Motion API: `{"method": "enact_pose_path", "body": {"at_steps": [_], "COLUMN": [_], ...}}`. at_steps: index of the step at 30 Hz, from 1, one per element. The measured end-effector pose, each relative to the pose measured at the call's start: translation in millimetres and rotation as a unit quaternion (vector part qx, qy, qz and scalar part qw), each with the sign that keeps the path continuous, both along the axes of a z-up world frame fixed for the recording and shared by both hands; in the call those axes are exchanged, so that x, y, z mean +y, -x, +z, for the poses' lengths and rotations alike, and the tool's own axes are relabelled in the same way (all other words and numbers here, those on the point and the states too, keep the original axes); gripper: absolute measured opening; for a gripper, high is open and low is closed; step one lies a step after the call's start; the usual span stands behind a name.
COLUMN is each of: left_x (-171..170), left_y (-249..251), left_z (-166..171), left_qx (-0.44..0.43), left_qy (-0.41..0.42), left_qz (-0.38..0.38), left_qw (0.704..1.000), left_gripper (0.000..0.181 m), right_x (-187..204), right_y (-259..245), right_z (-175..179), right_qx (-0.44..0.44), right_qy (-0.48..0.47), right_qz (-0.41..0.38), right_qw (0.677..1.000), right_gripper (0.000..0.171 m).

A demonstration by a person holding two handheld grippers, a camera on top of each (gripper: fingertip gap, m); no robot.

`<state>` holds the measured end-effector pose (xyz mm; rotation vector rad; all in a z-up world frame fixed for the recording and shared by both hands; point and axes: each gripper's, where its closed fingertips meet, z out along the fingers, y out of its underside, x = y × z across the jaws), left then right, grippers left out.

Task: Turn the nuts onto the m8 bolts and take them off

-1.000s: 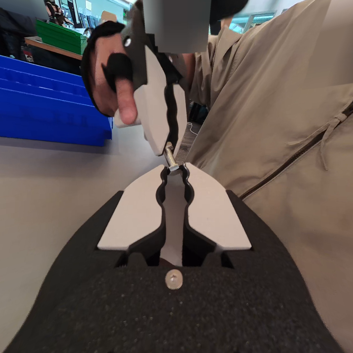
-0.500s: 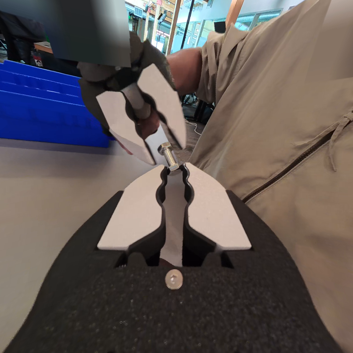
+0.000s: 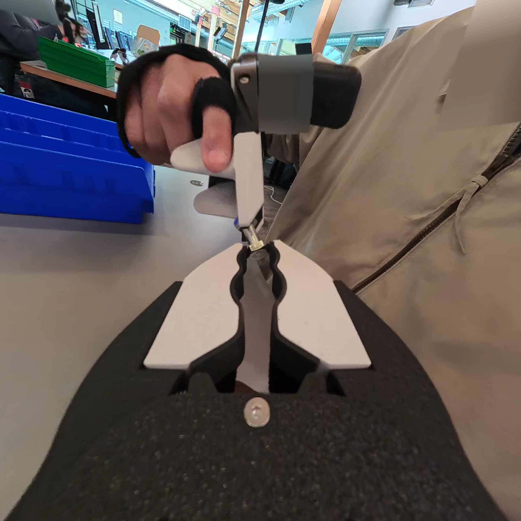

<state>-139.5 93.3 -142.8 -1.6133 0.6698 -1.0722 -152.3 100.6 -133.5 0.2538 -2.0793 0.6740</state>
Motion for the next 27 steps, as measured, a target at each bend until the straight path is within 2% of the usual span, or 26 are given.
{"method": "enact_pose_path", "body": {"at_steps": [4, 7, 12, 15, 16, 17, 19, 21, 23, 25, 27], "left_x": [1, 1, 3, 4, 5, 5, 6, 6, 4, 4, 3], "left_y": [2, 4, 6, 8, 9, 8, 9, 10, 12, 14, 13], "left_z": [-1, -3, -2, -1, 0, -1, 0, 3, 6, 7, 8], "left_qx": [0.010, 0.018, 0.023, 0.026, 0.024, 0.029, 0.030, 0.021, 0.015, 0.012, 0.006], "left_qy": [-0.001, -0.001, -0.009, -0.015, -0.014, -0.014, -0.017, -0.021, -0.022, -0.022, -0.020], "left_qz": [0.009, 0.015, 0.027, 0.036, 0.038, 0.035, 0.041, 0.040, 0.041, 0.043, 0.039], "left_qw": [1.000, 1.000, 0.999, 0.999, 0.999, 0.999, 0.999, 0.999, 0.999, 0.999, 0.999], "left_gripper": [0.015, 0.015, 0.015, 0.015, 0.015, 0.015, 0.015, 0.015, 0.015, 0.015, 0.015], "right_x": [0, 0, -3, -5, -5, -5, -4, -1, 8, 16, 15], "right_y": [-1, -2, -4, -5, -5, -6, -4, -1, 2, 5, 2], "right_z": [-4, -8, -7, -5, -5, -6, -4, 2, -5, -10, -4], "right_qx": [-0.111, -0.251, -0.447, -0.552, -0.576, -0.581, -0.551, -0.504, -0.412, -0.267, -0.114], "right_qy": [0.068, 0.169, 0.357, 0.454, 0.471, 0.479, 0.487, 0.490, 0.431, 0.323, 0.205], "right_qz": [-0.029, -0.065, -0.101, -0.109, -0.107, -0.103, -0.097, -0.088, -0.104, -0.110, -0.087], "right_qw": [0.991, 0.951, 0.814, 0.691, 0.660, 0.650, 0.671, 0.706, 0.796, 0.901, 0.968], "right_gripper": [0.015, 0.015, 0.015, 0.014, 0.014, 0.014, 0.015, 0.033, 0.047, 0.054, 0.053]}}
